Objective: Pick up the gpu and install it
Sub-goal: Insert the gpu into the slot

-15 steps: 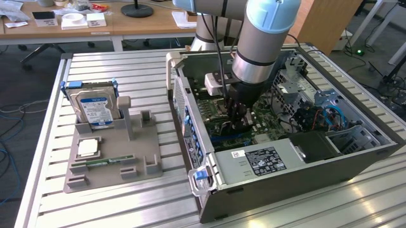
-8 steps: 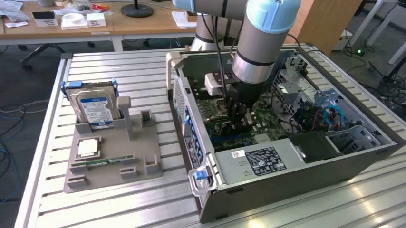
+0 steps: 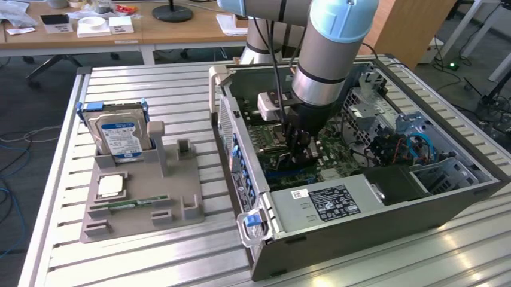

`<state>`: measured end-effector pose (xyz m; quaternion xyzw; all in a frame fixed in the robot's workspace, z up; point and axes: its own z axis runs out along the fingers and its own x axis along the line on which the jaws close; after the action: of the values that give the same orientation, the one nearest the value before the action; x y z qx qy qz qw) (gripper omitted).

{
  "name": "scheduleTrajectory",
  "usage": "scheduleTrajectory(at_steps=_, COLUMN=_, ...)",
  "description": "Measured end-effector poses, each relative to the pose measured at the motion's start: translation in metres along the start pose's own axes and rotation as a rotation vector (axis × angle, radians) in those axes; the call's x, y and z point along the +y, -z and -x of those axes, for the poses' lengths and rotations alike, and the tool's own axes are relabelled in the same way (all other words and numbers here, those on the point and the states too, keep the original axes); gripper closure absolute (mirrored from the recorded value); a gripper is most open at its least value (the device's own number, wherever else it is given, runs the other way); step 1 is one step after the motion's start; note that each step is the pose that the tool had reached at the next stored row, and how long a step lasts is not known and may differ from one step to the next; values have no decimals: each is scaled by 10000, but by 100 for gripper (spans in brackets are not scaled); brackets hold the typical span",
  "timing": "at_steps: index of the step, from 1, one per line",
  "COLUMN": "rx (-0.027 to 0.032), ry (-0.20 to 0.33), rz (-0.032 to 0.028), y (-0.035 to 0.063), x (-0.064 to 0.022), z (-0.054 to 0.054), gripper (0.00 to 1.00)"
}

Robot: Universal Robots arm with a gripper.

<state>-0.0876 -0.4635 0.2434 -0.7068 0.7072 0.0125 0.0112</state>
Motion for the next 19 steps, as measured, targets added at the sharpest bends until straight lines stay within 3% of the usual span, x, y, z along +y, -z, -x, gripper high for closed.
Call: scheduleTrajectory(at_steps=19, rx=2, ry=0, rz=1, y=-27, x=0, z=-1, gripper=74)
